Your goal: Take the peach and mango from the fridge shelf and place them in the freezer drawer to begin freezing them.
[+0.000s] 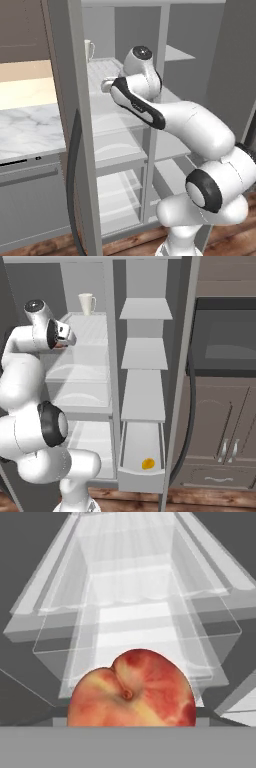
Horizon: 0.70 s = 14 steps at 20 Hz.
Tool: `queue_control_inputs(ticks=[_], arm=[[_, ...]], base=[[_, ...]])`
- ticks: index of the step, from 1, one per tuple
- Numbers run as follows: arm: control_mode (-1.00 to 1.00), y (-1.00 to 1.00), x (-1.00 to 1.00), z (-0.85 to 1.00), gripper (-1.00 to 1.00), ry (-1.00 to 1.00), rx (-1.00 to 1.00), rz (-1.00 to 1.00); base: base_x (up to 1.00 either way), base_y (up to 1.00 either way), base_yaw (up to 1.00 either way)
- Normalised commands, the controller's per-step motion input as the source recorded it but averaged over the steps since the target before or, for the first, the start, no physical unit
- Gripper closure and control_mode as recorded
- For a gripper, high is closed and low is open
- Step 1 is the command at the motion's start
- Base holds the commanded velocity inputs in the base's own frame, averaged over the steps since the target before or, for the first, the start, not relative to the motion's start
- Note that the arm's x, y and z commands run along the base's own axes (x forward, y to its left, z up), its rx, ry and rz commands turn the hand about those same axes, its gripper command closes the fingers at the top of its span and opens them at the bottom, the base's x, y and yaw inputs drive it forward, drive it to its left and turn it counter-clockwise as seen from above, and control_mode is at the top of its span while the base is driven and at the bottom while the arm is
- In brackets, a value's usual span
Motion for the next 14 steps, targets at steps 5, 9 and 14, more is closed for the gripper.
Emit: queue_control_inputs(ticks=[5,9,14], arm=[[-1.00,-0.73,-1.00,-0.01,1.00,0.13,-0.01,-0.06],[-1.00,-0.65,-1.00,-0.37,1.00,0.17,-0.05,-0.11],[-1.00,-0.74,-1.00,-0.50,1.00,0.32,-0.07,-0.14]], base=[[0.00,0.00,0.00],[0.00,0.00,0.00],[0.00,0.00,0.00]])
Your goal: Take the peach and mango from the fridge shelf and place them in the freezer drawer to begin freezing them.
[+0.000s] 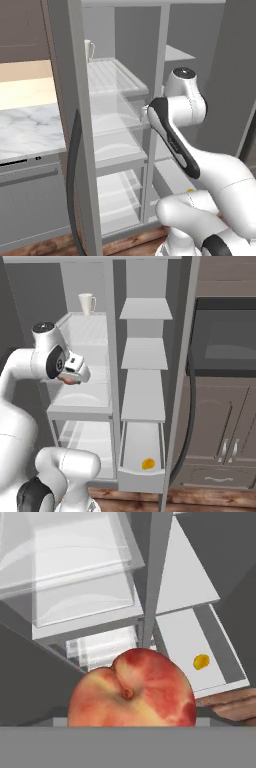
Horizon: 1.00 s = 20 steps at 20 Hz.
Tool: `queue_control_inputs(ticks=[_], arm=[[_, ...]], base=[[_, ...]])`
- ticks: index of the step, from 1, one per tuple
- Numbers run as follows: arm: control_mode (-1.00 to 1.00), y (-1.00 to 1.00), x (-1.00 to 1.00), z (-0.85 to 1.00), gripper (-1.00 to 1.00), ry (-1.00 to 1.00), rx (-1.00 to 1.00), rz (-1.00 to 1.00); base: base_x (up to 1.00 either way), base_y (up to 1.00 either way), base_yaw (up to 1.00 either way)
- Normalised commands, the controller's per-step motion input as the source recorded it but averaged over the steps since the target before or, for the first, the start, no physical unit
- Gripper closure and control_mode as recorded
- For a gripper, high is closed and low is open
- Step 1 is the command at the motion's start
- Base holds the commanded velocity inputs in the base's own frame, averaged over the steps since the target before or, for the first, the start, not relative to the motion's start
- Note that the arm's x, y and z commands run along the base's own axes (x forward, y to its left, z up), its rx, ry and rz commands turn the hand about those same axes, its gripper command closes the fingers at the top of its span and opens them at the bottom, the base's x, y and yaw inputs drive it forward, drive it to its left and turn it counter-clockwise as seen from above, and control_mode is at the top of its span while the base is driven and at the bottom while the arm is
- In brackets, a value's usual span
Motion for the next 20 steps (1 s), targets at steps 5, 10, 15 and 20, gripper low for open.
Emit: queue_control_inputs(ticks=[5,10,15,20], arm=[[-1.00,-0.76,-0.66,-0.17,1.00,0.52,-0.02,-0.28],[-1.00,-1.00,0.14,-0.11,1.00,0.40,0.00,-0.32],[-1.00,-0.86,0.62,-0.32,1.00,0.27,-0.02,-0.20],[-1.00,-0.21,0.18,-0.15,1.00,-0.02,-0.01,0.00]], base=[[0.00,0.00,0.00],[0.00,0.00,0.00],[0.00,0.00,0.00],[0.00,0.00,0.00]])
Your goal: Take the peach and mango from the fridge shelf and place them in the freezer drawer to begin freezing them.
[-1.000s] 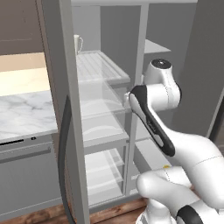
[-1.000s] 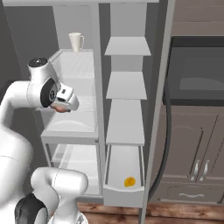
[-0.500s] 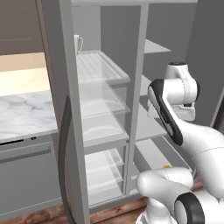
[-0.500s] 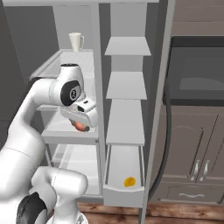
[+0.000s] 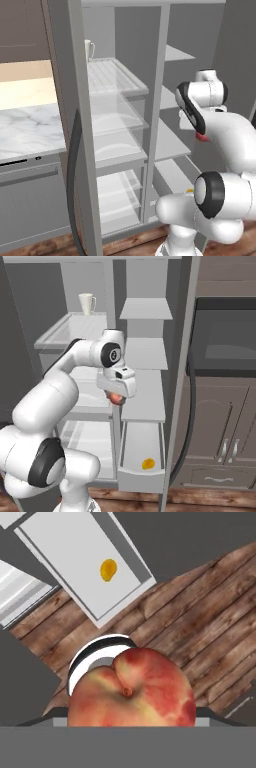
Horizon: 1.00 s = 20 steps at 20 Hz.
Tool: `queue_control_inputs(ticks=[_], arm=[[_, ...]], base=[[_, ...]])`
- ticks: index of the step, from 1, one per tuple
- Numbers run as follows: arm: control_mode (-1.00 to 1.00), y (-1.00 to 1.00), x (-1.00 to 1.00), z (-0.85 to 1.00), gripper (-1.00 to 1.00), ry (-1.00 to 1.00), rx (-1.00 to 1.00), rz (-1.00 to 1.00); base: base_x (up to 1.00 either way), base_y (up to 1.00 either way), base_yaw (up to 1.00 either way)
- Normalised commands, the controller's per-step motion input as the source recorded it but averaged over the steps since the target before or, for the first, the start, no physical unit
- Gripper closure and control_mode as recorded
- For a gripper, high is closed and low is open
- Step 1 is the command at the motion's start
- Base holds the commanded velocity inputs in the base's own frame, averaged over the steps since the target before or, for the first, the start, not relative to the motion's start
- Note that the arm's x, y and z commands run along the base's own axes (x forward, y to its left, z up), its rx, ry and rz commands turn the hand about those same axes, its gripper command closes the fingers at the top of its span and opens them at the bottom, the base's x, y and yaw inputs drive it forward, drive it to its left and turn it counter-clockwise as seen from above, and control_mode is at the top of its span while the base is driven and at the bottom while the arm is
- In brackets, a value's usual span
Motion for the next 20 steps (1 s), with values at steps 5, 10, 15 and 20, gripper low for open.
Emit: queue_control_inputs(ticks=[5,10,15,20], arm=[[-1.00,-0.04,0.06,-0.76,1.00,0.06,0.00,0.00],[-1.00,-0.25,0.10,-0.74,1.00,0.05,0.00,0.00],[-1.00,-0.20,0.05,-0.55,1.00,0.01,0.02,0.00],[-1.00,-0.08,0.18,-0.46,1.00,0.00,0.03,0.00]], base=[[0.00,0.00,0.00],[0.00,0.00,0.00],[0.00,0.00,0.00],[0.00,0.00,0.00]])
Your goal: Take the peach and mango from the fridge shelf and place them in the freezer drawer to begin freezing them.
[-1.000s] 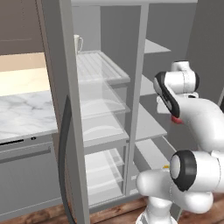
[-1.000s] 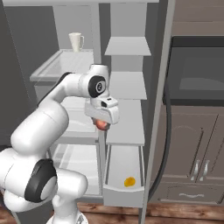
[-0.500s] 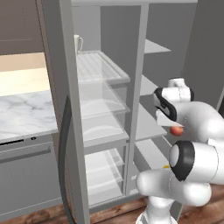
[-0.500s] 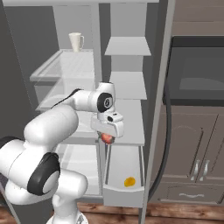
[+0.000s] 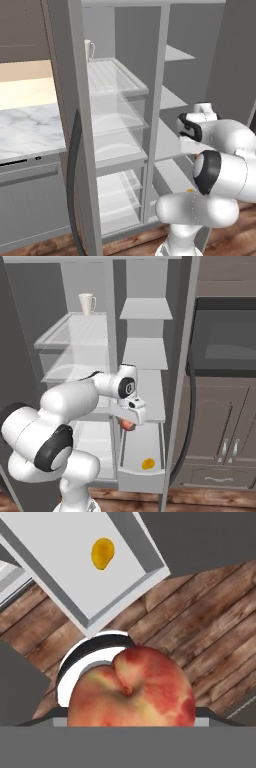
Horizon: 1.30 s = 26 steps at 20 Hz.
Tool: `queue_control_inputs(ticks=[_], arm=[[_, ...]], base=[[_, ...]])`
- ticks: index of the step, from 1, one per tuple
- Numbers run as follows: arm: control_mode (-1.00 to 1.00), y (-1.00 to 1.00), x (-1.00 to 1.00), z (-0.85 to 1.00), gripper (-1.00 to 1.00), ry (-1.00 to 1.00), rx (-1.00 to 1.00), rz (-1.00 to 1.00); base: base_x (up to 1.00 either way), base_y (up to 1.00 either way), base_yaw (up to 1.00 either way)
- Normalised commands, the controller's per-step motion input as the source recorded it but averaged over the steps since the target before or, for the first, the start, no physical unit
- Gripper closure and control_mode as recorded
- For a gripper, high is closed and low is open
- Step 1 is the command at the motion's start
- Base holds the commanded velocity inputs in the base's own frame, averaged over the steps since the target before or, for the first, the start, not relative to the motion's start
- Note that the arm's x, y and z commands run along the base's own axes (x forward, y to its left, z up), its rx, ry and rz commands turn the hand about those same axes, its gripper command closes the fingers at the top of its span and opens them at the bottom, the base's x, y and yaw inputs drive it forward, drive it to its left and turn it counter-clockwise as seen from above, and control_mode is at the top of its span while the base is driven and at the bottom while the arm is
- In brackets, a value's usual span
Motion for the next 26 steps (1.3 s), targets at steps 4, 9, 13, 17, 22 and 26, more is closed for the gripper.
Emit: queue_control_inputs(ticks=[4,9,13,17,22,26], arm=[[-1.00,-0.06,0.27,-0.49,1.00,-0.04,0.00,0.00],[-1.00,-0.01,0.16,-0.56,1.00,-0.06,0.00,0.00],[-1.00,0.00,0.11,-0.58,1.00,-0.03,0.01,0.00],[-1.00,-0.01,0.22,-0.35,1.00,-0.06,0.01,0.01],[-1.00,-0.01,0.21,-0.36,1.00,-0.07,0.00,0.01],[-1.00,-0.03,0.16,-0.48,1.00,-0.07,0.00,0.02]], base=[[0.00,0.00,0.00],[0.00,0.00,0.00],[0.00,0.00,0.00],[0.00,0.00,0.00],[0.00,0.00,0.00],[0.00,0.00,0.00]])
